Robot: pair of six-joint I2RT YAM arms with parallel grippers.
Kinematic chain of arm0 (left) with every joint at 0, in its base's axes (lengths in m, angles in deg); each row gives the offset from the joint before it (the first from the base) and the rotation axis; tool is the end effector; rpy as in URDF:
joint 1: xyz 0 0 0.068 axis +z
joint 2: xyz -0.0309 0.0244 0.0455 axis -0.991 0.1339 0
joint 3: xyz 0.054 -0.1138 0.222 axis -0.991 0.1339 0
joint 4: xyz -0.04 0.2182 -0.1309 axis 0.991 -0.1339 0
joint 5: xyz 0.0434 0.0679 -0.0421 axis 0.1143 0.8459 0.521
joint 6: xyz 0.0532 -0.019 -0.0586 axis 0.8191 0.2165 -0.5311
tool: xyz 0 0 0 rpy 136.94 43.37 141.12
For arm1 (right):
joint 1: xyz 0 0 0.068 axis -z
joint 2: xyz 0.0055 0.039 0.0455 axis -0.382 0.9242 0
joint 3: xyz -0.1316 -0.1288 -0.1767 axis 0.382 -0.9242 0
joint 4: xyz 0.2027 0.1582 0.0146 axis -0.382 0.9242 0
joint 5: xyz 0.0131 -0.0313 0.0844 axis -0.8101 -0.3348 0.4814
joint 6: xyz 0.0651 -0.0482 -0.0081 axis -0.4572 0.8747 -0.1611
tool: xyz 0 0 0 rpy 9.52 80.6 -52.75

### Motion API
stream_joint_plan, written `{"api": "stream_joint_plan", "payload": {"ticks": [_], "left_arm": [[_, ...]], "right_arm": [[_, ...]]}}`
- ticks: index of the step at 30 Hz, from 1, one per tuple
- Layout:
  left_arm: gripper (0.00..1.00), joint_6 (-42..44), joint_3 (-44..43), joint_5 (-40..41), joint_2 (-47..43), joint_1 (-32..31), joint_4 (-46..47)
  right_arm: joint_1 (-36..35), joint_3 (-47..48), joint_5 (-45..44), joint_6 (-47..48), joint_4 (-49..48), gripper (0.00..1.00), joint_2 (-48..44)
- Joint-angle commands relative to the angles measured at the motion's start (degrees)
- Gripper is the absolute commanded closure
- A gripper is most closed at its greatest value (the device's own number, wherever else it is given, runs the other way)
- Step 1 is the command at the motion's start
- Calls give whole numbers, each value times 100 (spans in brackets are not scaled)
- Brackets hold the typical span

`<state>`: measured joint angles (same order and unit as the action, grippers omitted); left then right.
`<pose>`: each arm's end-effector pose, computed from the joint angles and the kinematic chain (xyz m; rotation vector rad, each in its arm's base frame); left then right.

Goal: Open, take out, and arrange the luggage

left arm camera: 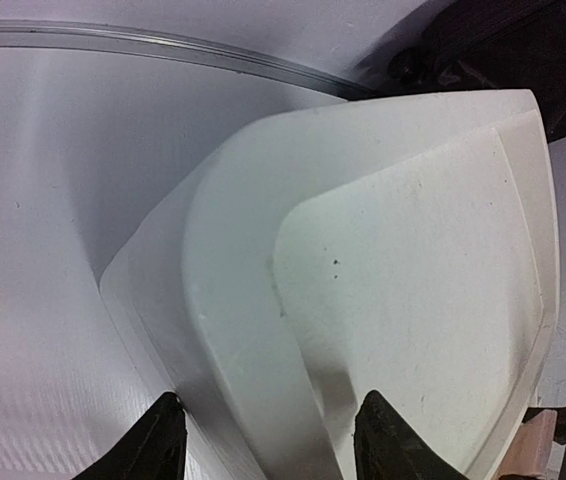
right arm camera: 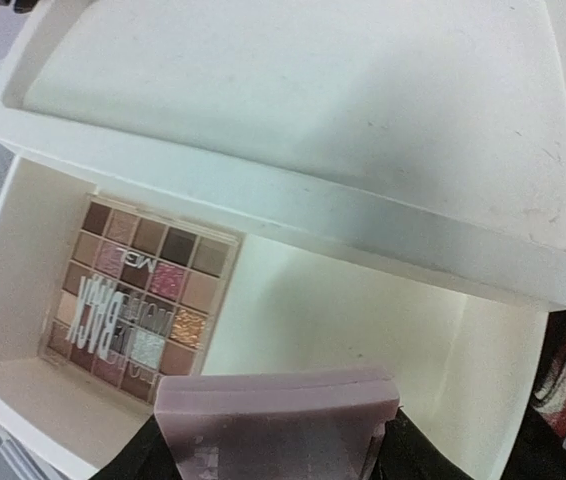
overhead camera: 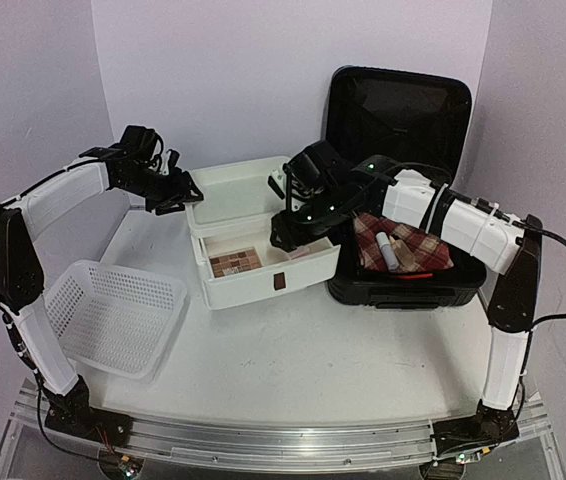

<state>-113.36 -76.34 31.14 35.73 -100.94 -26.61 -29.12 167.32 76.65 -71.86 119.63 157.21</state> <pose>0.3798 -0.1539 0.2948 0.0378 2.4279 -0.7834 0.2802 0.3478 0.2925 -0.8002 2.3300 0.4485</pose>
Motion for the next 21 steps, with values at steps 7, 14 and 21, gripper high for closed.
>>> {"api": "stream_joint_plan", "payload": {"ticks": [7,14,21], "left_arm": [[43,174,130,-361,79,-220,-192],[43,177,131,-359,70,-220,-191],[43,188,124,-335,70,-220,-191]], "right_arm": [[-16,593,-764,175,657,62,459],[-15,972,-1040,152,917,56,743],[-16,1560,-1194,27,1416,42,902]]}}
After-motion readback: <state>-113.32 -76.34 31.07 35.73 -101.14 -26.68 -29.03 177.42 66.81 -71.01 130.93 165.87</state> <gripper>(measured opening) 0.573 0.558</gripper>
